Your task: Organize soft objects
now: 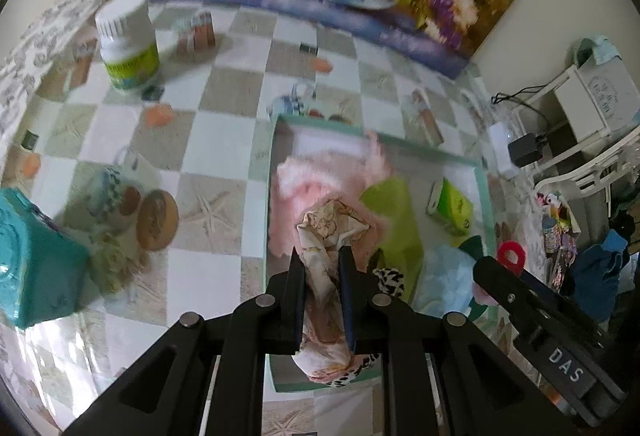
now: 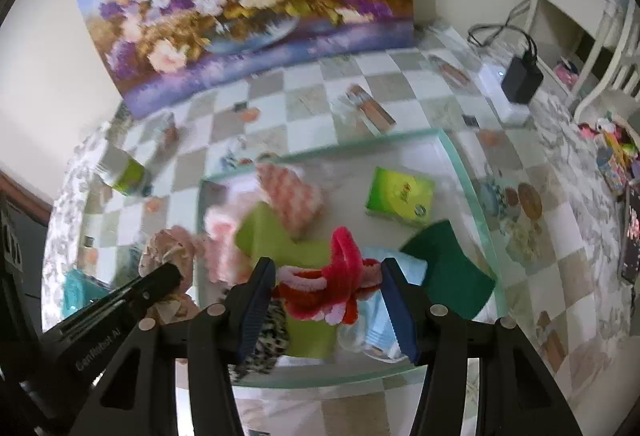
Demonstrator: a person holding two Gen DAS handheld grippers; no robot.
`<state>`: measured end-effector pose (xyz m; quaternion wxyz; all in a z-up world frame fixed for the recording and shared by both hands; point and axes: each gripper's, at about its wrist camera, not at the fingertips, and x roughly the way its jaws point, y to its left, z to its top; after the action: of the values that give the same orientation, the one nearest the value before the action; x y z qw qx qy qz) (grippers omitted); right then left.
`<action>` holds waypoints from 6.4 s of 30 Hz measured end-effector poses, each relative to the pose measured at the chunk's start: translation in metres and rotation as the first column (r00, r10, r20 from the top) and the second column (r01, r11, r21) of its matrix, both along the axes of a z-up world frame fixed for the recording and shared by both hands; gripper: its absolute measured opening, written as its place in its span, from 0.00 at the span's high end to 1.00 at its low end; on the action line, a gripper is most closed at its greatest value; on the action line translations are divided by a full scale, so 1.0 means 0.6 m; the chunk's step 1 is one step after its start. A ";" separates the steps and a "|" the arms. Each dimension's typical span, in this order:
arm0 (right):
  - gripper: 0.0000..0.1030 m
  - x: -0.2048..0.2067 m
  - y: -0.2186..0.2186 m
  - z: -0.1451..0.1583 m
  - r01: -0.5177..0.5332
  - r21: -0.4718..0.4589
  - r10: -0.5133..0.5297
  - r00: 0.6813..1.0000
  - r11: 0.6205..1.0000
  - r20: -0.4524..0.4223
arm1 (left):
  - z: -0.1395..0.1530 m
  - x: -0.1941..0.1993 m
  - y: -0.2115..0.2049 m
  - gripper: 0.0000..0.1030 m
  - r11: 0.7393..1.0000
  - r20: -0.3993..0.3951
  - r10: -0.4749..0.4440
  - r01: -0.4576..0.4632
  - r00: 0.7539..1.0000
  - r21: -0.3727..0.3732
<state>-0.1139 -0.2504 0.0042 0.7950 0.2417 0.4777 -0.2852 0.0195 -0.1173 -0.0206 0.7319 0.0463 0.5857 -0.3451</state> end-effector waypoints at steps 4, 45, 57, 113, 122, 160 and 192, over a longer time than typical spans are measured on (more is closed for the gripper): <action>0.44 -0.007 -0.006 -0.022 -0.004 0.029 0.004 1.000 1.000 -0.017 | -0.030 -0.009 -0.017 0.85 0.998 -0.006 -0.018 0.018 1.000 0.058; 0.00 -0.062 0.004 -0.078 0.022 0.029 -0.019 0.995 0.999 -0.097 | -0.002 -0.008 0.061 0.05 0.985 0.135 0.111 -0.126 0.985 0.115; 0.00 -0.085 0.030 -0.061 0.019 -0.006 -0.020 0.996 1.000 -0.086 | 0.015 -0.032 0.103 0.04 0.970 0.240 0.110 -0.156 0.964 0.184; 0.00 -0.112 0.079 -0.028 -0.034 -0.127 0.024 0.996 0.991 -0.087 | 0.032 -0.071 0.144 0.04 0.928 0.286 0.120 -0.210 0.951 0.308; 0.00 -0.112 0.078 -0.033 -0.036 -0.127 0.023 0.994 0.991 -0.104 | 0.031 -0.071 0.144 0.04 0.926 0.284 0.117 -0.208 0.952 0.315; 0.00 -0.111 0.078 -0.042 -0.054 -0.133 0.035 0.989 0.990 -0.141 | 0.026 -0.073 0.144 0.04 0.924 0.278 0.116 -0.207 0.953 0.322; 0.00 -0.111 0.076 -0.043 -0.055 -0.133 0.036 0.989 0.990 -0.142 | 0.035 -0.072 0.147 0.04 0.928 0.299 0.119 -0.213 0.947 0.306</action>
<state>-0.1805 -0.2048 -0.0218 0.7806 0.1554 0.5168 -0.3153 -0.0238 -0.0293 0.0001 0.8142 0.1670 0.5304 -0.1670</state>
